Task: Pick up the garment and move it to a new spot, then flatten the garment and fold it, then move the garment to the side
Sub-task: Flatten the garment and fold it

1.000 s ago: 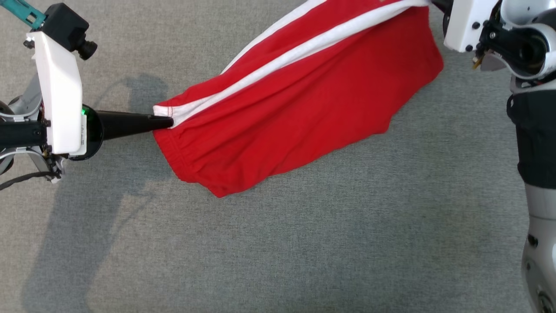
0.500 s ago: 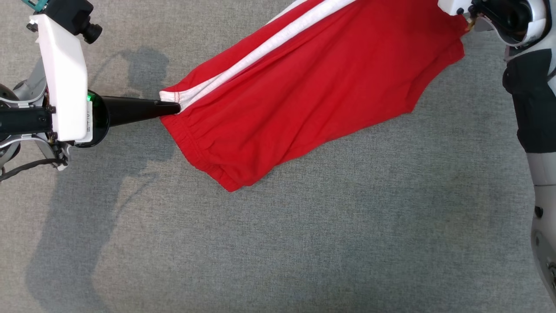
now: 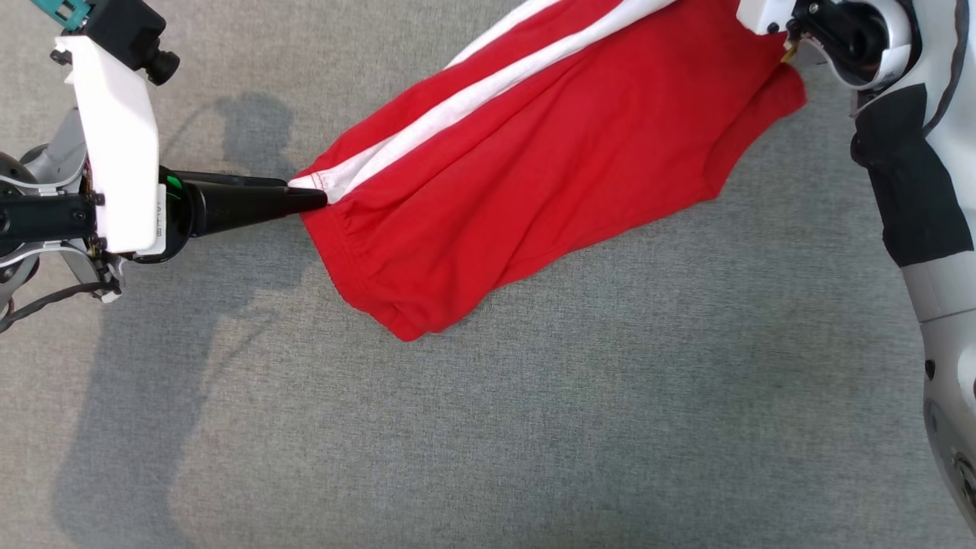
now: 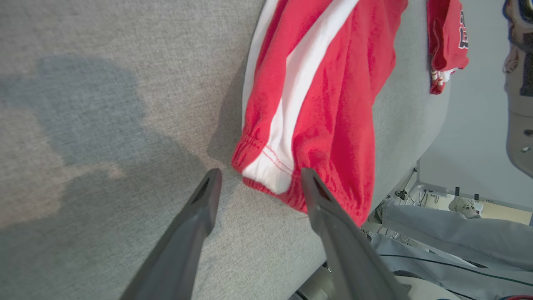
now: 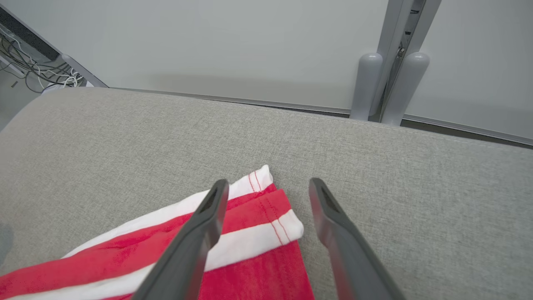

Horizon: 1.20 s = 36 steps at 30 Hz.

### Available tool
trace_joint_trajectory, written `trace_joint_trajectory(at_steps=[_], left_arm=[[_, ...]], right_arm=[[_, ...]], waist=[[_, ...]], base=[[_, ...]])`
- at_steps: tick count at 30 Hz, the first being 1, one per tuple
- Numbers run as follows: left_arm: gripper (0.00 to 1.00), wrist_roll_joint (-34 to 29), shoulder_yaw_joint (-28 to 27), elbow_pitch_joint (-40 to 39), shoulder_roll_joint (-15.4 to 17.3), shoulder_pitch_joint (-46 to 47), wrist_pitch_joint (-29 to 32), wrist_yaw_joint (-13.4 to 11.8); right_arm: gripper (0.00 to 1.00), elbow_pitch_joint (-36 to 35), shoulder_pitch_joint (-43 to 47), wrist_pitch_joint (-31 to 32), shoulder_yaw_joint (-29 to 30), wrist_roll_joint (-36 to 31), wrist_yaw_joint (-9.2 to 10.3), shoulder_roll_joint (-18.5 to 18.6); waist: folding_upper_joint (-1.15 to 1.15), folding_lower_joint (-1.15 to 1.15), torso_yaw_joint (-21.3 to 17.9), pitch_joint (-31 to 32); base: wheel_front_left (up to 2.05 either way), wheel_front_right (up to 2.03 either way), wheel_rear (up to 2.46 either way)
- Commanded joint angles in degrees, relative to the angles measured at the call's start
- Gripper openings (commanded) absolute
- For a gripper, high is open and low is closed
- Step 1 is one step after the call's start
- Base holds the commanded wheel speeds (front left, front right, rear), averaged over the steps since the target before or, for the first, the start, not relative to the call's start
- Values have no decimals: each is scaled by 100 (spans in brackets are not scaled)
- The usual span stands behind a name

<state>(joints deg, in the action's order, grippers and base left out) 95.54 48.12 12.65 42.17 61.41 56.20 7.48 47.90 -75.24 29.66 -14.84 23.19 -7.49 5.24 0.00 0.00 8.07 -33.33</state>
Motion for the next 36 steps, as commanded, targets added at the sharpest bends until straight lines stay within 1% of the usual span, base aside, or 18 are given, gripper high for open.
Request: trace_joint_trajectory(at_steps=[1,5,7,10,13,19,21,23,26,29,33,34,36], left_arm=[[100,-56,-59,21,5,-49,-24,2],[100,-142,-171,50,11,-128,-124,2],[100,-241,-254,39,39,-113,-272,2],[100,-481,-308,9,69,-170,-574,2],[100,-701,-393,-71,99,-303,-1031,2],[100,-1372,-513,-138,245,-750,-2450,2],[100,-1695,-485,-121,320,-923,-2988,2],[100,-1922,-530,-107,313,-1132,-3612,2],[100,-2315,-551,-143,363,-1484,-4511,2],[100,-2526,-639,-172,313,-1914,-5330,-16],[100,-2842,-828,-273,187,-2471,-6477,-323],[100,-2842,-828,-273,187,-2471,-6477,-323],[100,-2922,-902,-365,77,-2768,-6853,-480]], right_arm=[[100,58,9,-98,-42,89,-1,21],[100,70,113,-366,-227,323,-1,103],[100,22,168,-537,-344,430,-1,170],[100,-60,330,-855,-538,599,-1,255],[100,-177,544,-1302,-723,765,-1,420],[100,-189,1080,-2209,-912,1090,-1,738],[100,-125,1283,-2521,-919,1156,-1,820],[100,-66,1490,-2820,-935,1231,-1,860],[100,30,1810,-3088,-1049,1355,-1,900],[100,121,2059,-3194,-1162,1516,-1,948],[100,330,2231,-3168,-1336,1696,-1,1007],[100,330,2231,-3168,-1336,1696,-1,1007],[100,470,2254,-3100,-1409,1791,-1,1014]], waist=[[0,0,-36,118],[0,0,-93,378],[0,0,-123,510],[0,0,-161,721],[0,0,-183,946],[0,0,-188,1347],[0,0,-170,1453],[0,0,-140,1544],[0,0,-82,1645],[0,0,-25,1724],[0,0,90,1785],[0,0,90,1785],[0,0,167,1791]], base=[[0,0,0],[0,0,0],[0,0,0],[0,0,0],[0,0,0],[0,0,0],[0,0,0],[0,0,0],[0,0,0],[0,0,0],[0,0,0],[0,0,0],[0,0,0]])
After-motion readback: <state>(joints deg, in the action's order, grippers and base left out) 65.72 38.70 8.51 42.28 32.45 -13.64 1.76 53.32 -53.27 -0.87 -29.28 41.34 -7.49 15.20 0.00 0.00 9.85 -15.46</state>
